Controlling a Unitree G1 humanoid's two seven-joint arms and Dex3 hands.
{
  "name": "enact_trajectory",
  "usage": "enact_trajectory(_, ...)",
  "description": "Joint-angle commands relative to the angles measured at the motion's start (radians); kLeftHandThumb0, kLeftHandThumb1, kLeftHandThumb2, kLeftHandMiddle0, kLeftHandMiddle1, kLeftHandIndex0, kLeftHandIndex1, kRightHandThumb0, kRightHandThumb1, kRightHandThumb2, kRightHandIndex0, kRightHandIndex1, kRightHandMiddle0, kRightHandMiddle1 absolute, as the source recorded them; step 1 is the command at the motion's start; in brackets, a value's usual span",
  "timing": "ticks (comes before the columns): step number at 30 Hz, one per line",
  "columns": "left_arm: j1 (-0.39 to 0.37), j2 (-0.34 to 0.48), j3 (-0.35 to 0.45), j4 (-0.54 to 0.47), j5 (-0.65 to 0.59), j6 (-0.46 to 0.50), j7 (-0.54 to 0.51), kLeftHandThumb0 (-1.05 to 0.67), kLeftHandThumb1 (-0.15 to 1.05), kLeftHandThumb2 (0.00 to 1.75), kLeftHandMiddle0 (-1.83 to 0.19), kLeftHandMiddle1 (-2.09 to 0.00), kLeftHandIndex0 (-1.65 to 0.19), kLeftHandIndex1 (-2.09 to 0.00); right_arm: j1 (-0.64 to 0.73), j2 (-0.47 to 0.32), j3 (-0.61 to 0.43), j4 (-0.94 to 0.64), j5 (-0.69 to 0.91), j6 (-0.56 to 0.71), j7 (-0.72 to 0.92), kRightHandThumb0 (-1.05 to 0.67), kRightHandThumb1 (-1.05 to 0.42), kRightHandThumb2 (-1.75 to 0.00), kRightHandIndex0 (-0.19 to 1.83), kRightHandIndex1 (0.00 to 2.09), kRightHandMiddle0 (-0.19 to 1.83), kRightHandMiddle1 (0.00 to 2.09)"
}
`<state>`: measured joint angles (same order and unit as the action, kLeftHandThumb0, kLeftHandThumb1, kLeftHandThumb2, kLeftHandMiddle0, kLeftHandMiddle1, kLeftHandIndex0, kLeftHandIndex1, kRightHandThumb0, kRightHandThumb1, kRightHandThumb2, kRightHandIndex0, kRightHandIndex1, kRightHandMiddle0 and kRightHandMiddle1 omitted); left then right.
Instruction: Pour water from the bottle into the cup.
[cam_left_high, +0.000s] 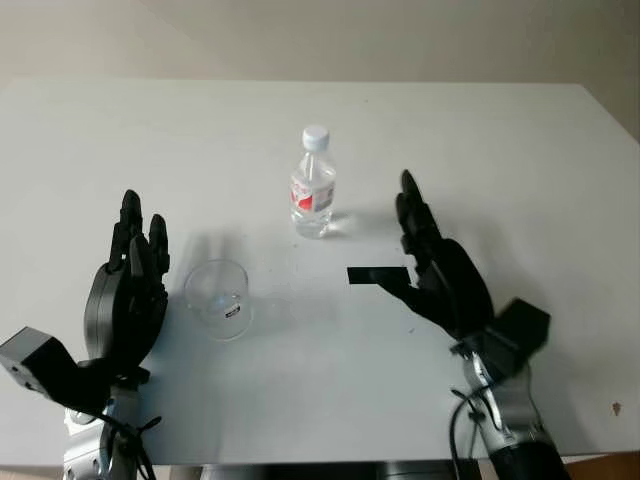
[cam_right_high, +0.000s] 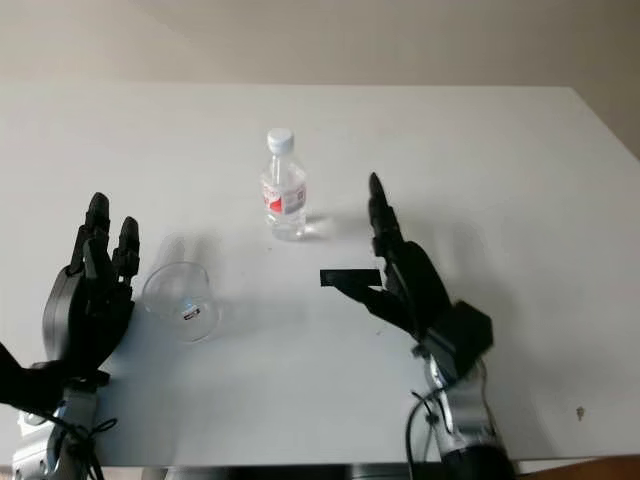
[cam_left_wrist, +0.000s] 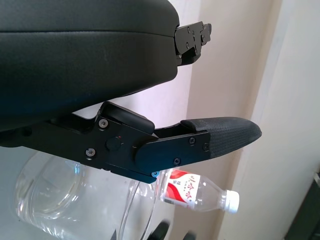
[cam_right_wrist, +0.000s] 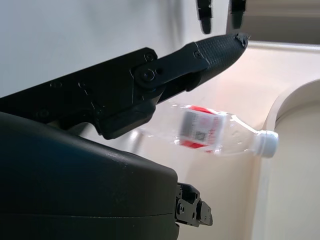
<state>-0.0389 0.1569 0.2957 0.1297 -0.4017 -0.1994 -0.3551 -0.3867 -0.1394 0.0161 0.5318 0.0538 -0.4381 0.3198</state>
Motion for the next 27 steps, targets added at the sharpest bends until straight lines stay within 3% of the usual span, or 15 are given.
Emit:
enact_trajectory(1, 0.016, -0.015, -0.006, 0.033, 0.003, 0.003, 0.0, -0.8, 1.05, 0.59, 0.18, -0.05, 0.19, -0.03, -0.12, 0.011, -0.003, 0.072, -0.003, 0.004, 0.001, -0.93, -0.98, -0.05, -0.19, 0.0, -0.19, 0.0)
enact_trajectory(7, 0.007, -0.007, -0.003, 0.037, 0.005, -0.004, -0.005, -0.81, 1.05, 0.58, 0.18, -0.05, 0.19, -0.03, -0.363, 0.036, 0.003, 0.285, -0.04, 0.036, -0.038, -1.0, -0.95, -0.05, -0.19, 0.0, -0.19, 0.0)
enact_trajectory(12, -0.004, -0.004, 0.0, 0.035, 0.001, 0.004, -0.002, -0.8, 1.05, 0.59, 0.17, -0.06, 0.19, -0.03, -0.484, 0.05, 0.0, 0.439, -0.063, 0.027, -0.048, -1.0, -0.95, -0.05, -0.19, 0.0, -0.19, 0.0)
enact_trajectory(27, -0.029, 0.003, 0.003, 0.06, 0.002, 0.001, -0.012, -0.79, 1.05, 0.59, 0.18, -0.05, 0.19, -0.03, -0.621, 0.108, -0.06, 0.672, -0.027, 0.094, -0.031, -0.95, -0.91, -0.05, -0.19, 0.0, -0.19, 0.0)
